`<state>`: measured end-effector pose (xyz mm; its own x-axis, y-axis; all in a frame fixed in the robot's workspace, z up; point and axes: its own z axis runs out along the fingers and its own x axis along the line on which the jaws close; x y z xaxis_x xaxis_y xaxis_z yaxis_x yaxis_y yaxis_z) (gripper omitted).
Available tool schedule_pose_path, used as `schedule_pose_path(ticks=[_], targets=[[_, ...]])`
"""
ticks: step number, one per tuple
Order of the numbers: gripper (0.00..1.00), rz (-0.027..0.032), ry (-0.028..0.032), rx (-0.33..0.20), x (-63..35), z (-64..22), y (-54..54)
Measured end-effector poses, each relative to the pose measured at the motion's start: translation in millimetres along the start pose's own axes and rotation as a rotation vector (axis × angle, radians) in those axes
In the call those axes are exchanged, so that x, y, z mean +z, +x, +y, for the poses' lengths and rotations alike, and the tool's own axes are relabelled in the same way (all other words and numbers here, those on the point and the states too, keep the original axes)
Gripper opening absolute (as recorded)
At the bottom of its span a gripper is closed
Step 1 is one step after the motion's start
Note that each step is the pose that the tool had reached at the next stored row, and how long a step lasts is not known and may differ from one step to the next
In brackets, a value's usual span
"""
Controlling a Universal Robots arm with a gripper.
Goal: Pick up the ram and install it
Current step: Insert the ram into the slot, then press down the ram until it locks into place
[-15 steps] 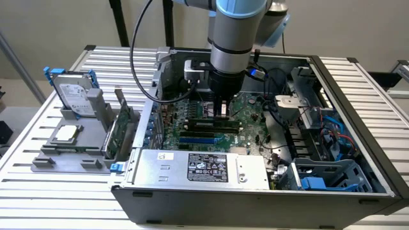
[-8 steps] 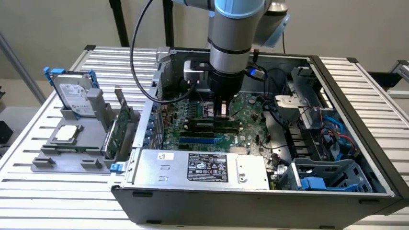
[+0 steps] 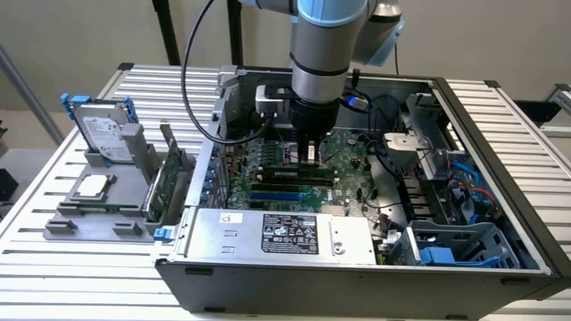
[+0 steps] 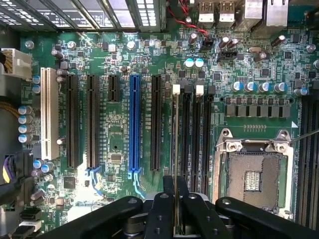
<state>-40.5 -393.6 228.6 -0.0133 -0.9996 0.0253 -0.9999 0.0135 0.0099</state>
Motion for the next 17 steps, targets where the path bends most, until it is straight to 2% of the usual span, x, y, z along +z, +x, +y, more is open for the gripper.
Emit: schedule_pose_path(ticks=[17], targets=[[0.00,0.0036,0.0013,0.000,4.5,0.6,-2.5]])
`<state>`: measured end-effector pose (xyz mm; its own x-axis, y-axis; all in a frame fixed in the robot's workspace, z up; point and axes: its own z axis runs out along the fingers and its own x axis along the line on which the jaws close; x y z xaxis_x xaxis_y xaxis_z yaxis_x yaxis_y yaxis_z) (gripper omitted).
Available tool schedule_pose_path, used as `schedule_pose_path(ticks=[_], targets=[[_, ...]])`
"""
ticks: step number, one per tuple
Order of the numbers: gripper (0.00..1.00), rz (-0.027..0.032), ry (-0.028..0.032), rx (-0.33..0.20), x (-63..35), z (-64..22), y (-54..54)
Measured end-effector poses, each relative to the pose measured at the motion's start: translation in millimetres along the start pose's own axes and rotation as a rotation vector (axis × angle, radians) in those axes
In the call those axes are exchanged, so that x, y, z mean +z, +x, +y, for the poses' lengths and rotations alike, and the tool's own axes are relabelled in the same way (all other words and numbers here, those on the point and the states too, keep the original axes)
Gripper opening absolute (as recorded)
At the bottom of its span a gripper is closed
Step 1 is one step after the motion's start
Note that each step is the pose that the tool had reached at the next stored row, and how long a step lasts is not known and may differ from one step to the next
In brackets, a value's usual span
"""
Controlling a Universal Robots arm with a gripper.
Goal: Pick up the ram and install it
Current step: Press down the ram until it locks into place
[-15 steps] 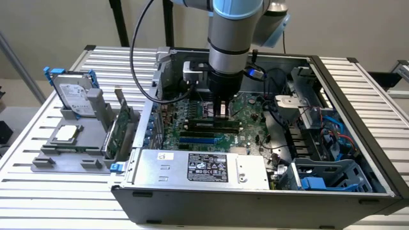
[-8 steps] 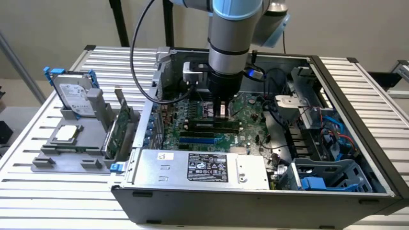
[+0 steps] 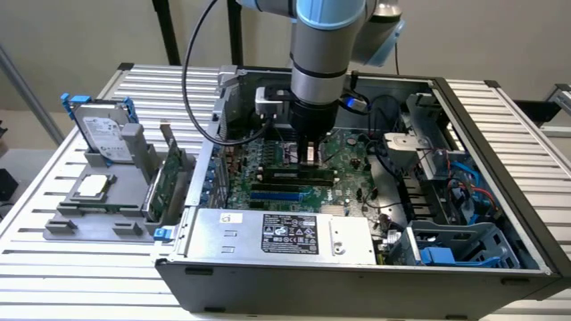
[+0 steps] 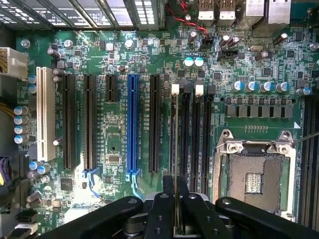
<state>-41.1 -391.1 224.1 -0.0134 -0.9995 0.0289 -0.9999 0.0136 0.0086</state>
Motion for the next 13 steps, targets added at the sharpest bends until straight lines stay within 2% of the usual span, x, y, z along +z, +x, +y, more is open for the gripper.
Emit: schedule_pose_path(ticks=[9,10,13], targets=[[0.00,0.0031,-0.0002,0.000,2.7,0.3,-0.2],[1.00,0.0032,-0.0005,0.000,2.7,0.4,-0.2],[1.00,0.0027,0.0000,0.000,1.9,0.4,-0.3]])
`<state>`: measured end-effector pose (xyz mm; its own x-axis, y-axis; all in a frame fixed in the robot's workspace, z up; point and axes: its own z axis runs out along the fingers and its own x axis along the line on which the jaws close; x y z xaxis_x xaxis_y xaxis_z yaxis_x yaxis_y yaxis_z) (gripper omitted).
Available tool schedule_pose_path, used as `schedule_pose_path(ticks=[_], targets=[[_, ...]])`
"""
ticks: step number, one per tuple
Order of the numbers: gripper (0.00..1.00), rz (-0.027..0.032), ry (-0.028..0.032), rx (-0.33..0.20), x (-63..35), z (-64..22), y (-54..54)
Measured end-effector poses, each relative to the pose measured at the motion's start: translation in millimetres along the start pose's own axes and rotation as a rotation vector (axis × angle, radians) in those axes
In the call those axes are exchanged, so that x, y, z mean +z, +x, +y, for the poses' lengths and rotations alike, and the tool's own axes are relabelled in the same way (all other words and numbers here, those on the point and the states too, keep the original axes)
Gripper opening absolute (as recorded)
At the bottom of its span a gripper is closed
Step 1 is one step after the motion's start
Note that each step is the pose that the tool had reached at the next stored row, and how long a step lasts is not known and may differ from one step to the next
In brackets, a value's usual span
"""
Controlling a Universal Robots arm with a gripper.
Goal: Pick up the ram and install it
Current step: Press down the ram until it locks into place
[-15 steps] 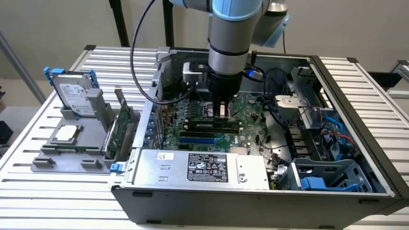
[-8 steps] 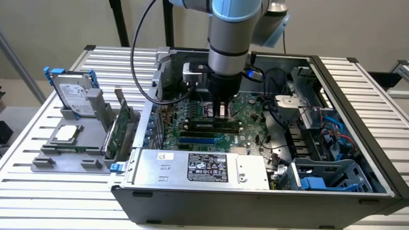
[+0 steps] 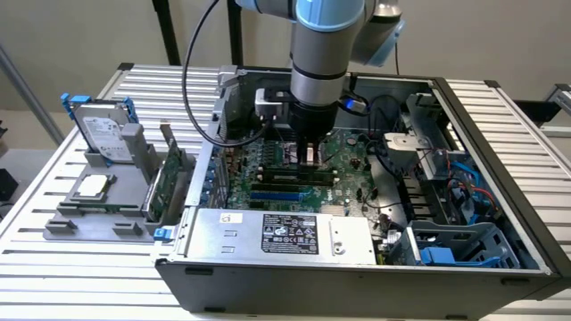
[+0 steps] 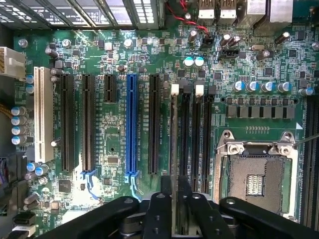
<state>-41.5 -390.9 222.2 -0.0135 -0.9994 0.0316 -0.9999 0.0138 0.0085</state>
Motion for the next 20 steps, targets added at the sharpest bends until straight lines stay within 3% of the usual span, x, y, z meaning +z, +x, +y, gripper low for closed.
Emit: schedule_pose_path(ticks=[8,9,20], targets=[[1.00,-0.0006,-0.0001,0.000,-17.9,1.4,0.6],[0.00,-0.0006,-0.0001,0.000,-18.8,1.5,0.6],[0.00,-0.0007,-0.0001,0.000,-19.2,1.8,0.7]])
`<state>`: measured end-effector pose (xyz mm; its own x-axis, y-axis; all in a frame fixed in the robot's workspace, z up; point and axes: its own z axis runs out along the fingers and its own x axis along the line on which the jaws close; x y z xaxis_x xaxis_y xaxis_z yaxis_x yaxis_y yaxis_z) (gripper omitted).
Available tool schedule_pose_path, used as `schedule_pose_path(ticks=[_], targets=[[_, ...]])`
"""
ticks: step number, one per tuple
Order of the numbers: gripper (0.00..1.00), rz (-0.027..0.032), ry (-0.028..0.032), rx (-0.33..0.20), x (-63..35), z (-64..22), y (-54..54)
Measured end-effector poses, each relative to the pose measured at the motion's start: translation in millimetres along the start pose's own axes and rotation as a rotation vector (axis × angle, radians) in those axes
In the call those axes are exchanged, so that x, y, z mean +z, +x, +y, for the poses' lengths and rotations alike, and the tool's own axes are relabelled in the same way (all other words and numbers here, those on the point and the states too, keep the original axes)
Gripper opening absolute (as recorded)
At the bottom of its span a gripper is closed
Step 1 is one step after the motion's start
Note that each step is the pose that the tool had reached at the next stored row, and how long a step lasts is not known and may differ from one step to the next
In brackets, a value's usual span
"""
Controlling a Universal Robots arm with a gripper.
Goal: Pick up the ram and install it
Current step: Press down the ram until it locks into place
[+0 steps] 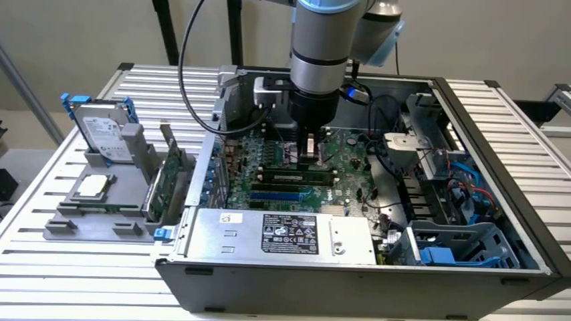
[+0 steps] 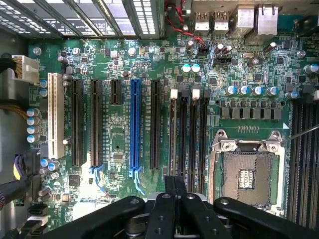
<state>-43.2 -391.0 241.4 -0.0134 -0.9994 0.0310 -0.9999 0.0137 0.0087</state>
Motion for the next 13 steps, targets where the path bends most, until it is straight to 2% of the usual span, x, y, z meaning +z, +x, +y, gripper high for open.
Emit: schedule_pose_path(ticks=[7,13], targets=[[0.00,0.0000,0.0000,0.000,0.5,0.3,-0.1],[0.00,0.0000,0.0000,0.000,5.1,0.9,-1.3]])
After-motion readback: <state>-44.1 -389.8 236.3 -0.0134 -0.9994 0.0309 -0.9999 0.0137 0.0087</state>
